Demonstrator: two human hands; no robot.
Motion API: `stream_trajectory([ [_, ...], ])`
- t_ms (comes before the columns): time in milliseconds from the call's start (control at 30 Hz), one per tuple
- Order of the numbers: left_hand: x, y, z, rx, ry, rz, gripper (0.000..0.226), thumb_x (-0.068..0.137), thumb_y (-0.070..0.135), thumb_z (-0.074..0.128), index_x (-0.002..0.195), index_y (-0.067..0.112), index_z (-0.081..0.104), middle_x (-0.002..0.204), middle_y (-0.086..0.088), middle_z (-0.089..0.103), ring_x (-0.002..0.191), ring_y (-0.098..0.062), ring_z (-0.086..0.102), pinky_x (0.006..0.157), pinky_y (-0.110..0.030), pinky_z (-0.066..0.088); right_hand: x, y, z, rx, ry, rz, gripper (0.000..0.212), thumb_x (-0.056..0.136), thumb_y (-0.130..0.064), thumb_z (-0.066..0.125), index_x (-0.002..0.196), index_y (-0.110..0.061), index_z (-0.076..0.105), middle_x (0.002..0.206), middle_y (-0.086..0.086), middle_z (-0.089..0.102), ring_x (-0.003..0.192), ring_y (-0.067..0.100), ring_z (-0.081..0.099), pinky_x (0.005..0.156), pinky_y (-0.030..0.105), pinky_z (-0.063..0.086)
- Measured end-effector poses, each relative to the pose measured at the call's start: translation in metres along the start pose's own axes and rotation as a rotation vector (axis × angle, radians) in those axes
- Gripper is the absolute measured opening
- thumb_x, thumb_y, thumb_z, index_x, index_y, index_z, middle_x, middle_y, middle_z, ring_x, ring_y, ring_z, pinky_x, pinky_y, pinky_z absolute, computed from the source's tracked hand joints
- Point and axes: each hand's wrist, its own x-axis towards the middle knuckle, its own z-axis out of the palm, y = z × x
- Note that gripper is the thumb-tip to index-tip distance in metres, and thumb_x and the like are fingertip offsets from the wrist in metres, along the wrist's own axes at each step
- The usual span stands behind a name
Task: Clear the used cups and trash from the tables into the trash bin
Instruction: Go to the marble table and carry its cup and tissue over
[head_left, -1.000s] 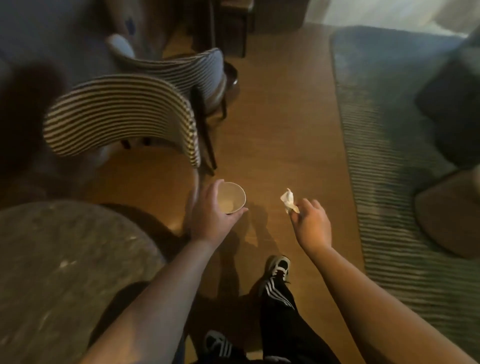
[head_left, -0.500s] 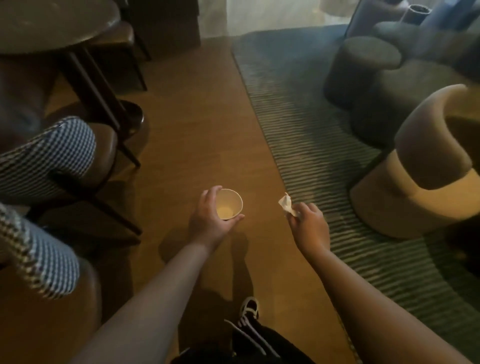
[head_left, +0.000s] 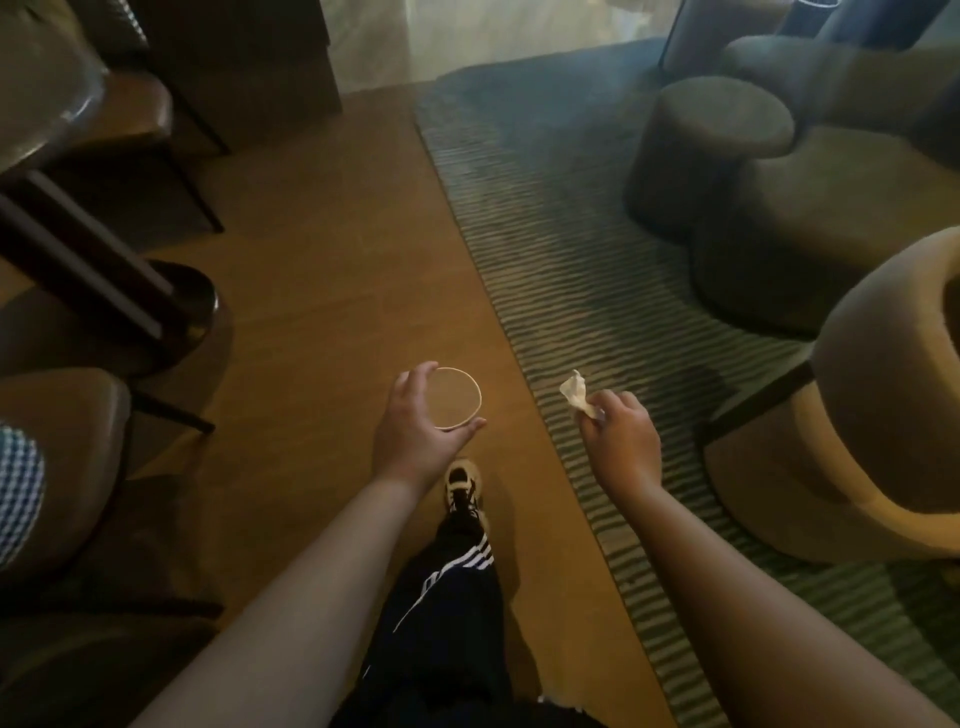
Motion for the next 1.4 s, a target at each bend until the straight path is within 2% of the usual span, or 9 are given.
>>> stream_trajectory([
  [233,0.247,-0.005,0.024,0.007,-0.027,0.025,0.078,0.06,0.048,0.082,0.125,0.025,0.047,0.121,0.0,0.051,0.104,-0.02,0.052,0.078,-0.029,0.041,0.226,-0.066,0.011,-0.013,-0.04,0.022,0.022,0.093,-0.028,0.054,0.11,-0.016,0.061,0.104,0.001,0.057,0.09,0.015,0.054,0.081,0.036,0.05],
  [433,0.413,0.021,0.055,-0.014,-0.045,0.043,0.077,0.06,0.048,0.082,0.124,0.027,0.046,0.121,0.003,0.051,0.103,-0.022,0.053,0.085,-0.037,0.047,0.38,-0.106,0.006,0.037,-0.03,0.059,0.025,0.093,-0.03,0.054,0.114,-0.017,0.061,0.103,0.0,0.057,0.09,0.014,0.054,0.081,0.036,0.051],
  [567,0.509,0.028,0.096,-0.032,-0.097,0.065,0.076,0.062,0.05,0.081,0.125,0.028,0.045,0.121,0.003,0.05,0.103,-0.02,0.052,0.086,-0.038,0.046,0.481,-0.105,0.013,0.057,-0.023,0.088,0.026,0.093,-0.03,0.054,0.114,-0.017,0.062,0.102,-0.001,0.056,0.089,0.014,0.055,0.081,0.036,0.052],
  [667,0.589,0.034,0.136,-0.036,-0.124,0.083,0.077,0.062,0.054,0.078,0.126,0.03,0.042,0.121,0.004,0.05,0.102,-0.017,0.05,0.082,-0.033,0.045,0.568,-0.096,0.022,0.044,0.017,0.094,0.026,0.092,-0.031,0.055,0.114,-0.018,0.061,0.1,-0.002,0.056,0.088,0.013,0.054,0.078,0.034,0.051],
  [767,0.682,0.049,0.178,-0.044,-0.139,0.099,0.076,0.064,0.053,0.078,0.127,0.03,0.042,0.122,0.005,0.049,0.101,-0.012,0.047,0.086,-0.038,0.047,0.671,-0.085,0.026,0.048,0.039,0.092,0.024,0.091,-0.033,0.056,0.112,-0.02,0.062,0.098,-0.004,0.056,0.085,0.011,0.053,0.075,0.03,0.05],
  [900,0.816,0.094,0.224,-0.019,-0.184,0.087,0.078,0.065,0.052,0.078,0.129,0.025,0.043,0.124,0.003,0.048,0.105,-0.017,0.05,0.088,-0.046,0.047,0.821,-0.083,0.006,0.047,0.015,0.078,0.022,0.091,-0.034,0.057,0.107,-0.02,0.064,0.094,-0.005,0.055,0.082,0.011,0.054,0.073,0.031,0.051],
  [1100,0.991,0.158,0.277,-0.005,-0.18,0.119,0.079,0.065,0.047,0.08,0.131,0.019,0.045,0.126,-0.001,0.049,0.109,-0.019,0.05,0.092,-0.045,0.045,1.004,-0.093,-0.036,0.034,0.038,0.084,0.021,0.09,-0.034,0.058,0.103,-0.018,0.064,0.092,-0.003,0.056,0.08,0.013,0.054,0.072,0.032,0.052],
  [1400,1.206,0.185,0.373,-0.01,-0.209,0.125,0.081,0.065,0.052,0.078,0.132,0.02,0.043,0.127,0.001,0.048,0.108,-0.019,0.049,0.092,-0.047,0.046,1.232,-0.087,-0.041,0.044,0.052,0.102,0.022,0.091,-0.029,0.059,0.105,-0.013,0.065,0.096,0.002,0.059,0.087,0.016,0.055,0.077,0.035,0.051],
])
